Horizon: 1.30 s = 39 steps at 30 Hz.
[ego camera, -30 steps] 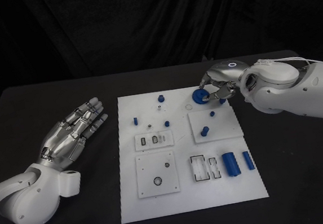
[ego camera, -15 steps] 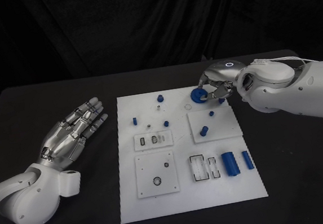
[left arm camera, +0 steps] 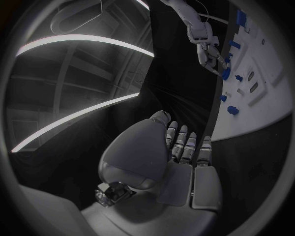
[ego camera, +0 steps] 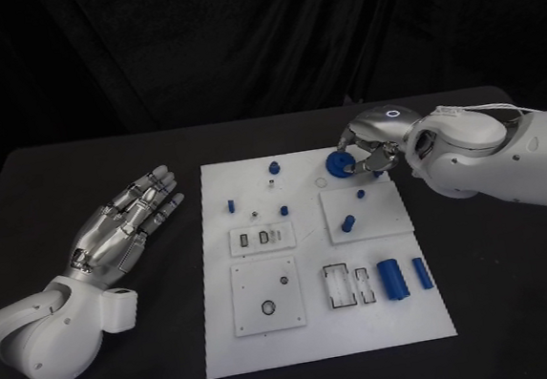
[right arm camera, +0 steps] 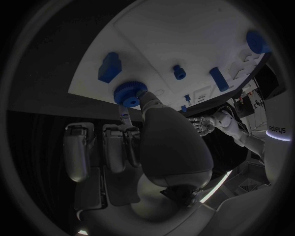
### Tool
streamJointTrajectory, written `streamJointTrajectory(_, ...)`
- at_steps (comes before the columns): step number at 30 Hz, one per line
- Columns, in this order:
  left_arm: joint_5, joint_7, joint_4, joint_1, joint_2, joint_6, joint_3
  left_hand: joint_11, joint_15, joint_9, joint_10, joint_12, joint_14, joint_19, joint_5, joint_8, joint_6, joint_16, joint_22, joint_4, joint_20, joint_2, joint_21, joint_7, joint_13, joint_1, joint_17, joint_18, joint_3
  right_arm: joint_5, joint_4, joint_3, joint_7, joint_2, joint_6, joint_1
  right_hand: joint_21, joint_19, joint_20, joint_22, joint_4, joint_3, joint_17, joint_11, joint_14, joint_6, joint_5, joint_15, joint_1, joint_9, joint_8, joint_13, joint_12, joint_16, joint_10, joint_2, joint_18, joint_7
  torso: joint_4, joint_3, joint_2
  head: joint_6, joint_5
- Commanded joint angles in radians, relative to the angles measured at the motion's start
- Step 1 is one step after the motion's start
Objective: Assemble the parts on the task board
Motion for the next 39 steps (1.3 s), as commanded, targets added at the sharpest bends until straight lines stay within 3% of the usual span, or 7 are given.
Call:
streamJointTrajectory(1,0.003,0.027,0.004,0.001,-0.001,0.010,0.001,0.002,0.007,0.001,-0.007,-0.005,-0.001,0.002,-0.003,-0.003,-0.007,0.005,0.000,-0.002,0.007,-0.001,-0.002,0.003,-0.001,-0.009,0.001,-0.003,0.006,-0.009,0.025,-0.003,0.003,-0.007,-0.034,0.002,0.007,0.086,-0.008,0.252,-0.002,0.006,0.263,-0.007,0.104,0.057,0.013,-0.007,-0.009,0.140,0.099,0.263,0.003,0.003,0.104,0.006,-0.017,-0.051,0.0005,0.0004,0.000,0.002,0.002)
streamJointTrajectory(7,0.003,0.026,0.005,0.001,-0.001,0.008,0.001,0.003,0.007,0.001,-0.007,-0.005,-0.001,0.002,-0.003,-0.002,-0.006,0.005,0.000,-0.002,0.007,-0.001,-0.002,0.003,-0.001,-0.009,0.001,-0.003,0.006,-0.009,0.083,-0.003,0.008,0.004,-0.020,0.051,0.017,0.096,-0.010,0.258,0.005,0.009,0.263,-0.007,0.104,0.051,0.026,-0.009,-0.021,0.149,0.101,0.263,0.003,0.003,0.104,0.004,-0.021,-0.051,-0.0026,0.0006,0.000,0.000,0.004)
streamJointTrajectory(10,0.003,0.026,0.004,0.001,0.001,0.009,0.001,0.003,0.007,0.001,-0.007,-0.005,-0.001,0.002,-0.003,-0.002,-0.006,0.005,0.000,-0.002,0.007,-0.001,-0.002,0.003,-0.001,-0.009,0.001,-0.003,0.006,-0.009,0.094,-0.003,0.011,0.033,-0.006,0.066,0.019,0.099,-0.010,0.260,0.004,0.012,0.263,-0.008,0.104,0.051,0.029,-0.009,-0.019,0.152,0.103,0.263,0.003,0.003,0.104,0.005,-0.021,-0.053,-0.0044,0.0003,-0.001,-0.002,0.005)
streamJointTrajectory(14,0.003,0.026,0.001,0.001,0.005,0.010,0.001,0.003,0.007,0.001,-0.007,-0.005,-0.001,0.002,-0.003,-0.002,-0.006,0.005,0.000,-0.002,0.007,-0.001,-0.002,0.003,-0.001,-0.009,0.001,-0.003,0.006,-0.009,0.082,-0.002,0.018,0.082,0.022,0.073,0.020,0.100,-0.011,0.260,0.004,0.012,0.263,-0.008,0.104,0.054,0.027,-0.010,-0.021,0.155,0.105,0.263,0.003,0.003,0.104,0.005,-0.022,-0.052,-0.0020,-0.0018,-0.002,-0.003,0.001)
streamJointTrajectory(20,0.003,0.025,-0.002,0.001,0.012,0.014,0.001,0.003,0.008,0.001,-0.008,-0.005,0.000,0.002,-0.002,-0.002,-0.007,0.006,0.000,-0.002,0.009,0.000,-0.002,0.003,-0.001,-0.009,0.002,-0.003,0.008,-0.009,0.032,-0.002,0.037,0.164,0.050,0.057,0.021,0.101,-0.011,0.261,0.005,0.013,0.263,-0.008,0.104,0.053,0.025,-0.010,-0.024,0.156,0.105,0.263,0.003,0.003,0.104,0.005,-0.022,-0.050,0.0006,-0.0049,-0.002,-0.003,0.002)
streamJointTrajectory(25,0.003,0.024,-0.005,0.001,0.016,0.017,0.001,0.003,0.008,0.001,-0.008,-0.005,0.000,0.002,-0.002,-0.002,-0.007,0.006,0.000,-0.002,0.009,0.000,-0.002,0.003,-0.001,-0.009,0.002,-0.003,0.008,-0.009,-0.005,-0.002,0.057,0.214,0.044,0.036,0.021,0.101,-0.011,0.261,0.006,0.013,0.263,-0.007,0.104,0.051,0.024,-0.009,-0.026,0.157,0.105,0.263,0.003,0.003,0.104,0.004,-0.022,-0.048,-0.0005,-0.0037,-0.003,-0.005,0.010)
streamJointTrajectory(39,0.003,0.021,-0.009,0.001,0.022,0.020,0.001,0.003,0.008,0.001,-0.008,-0.005,0.000,0.002,-0.002,-0.002,-0.007,0.006,0.000,-0.002,0.009,0.000,-0.002,0.003,-0.001,-0.009,0.002,-0.003,0.008,-0.009,-0.034,-0.002,0.060,0.260,0.052,0.022,0.013,0.093,-0.006,0.256,0.007,0.019,0.263,0.004,0.104,0.027,-0.003,-0.001,-0.034,0.160,0.091,0.263,0.003,0.003,0.104,0.000,-0.019,-0.037,0.0073,-0.0013,0.002,-0.009,-0.002)
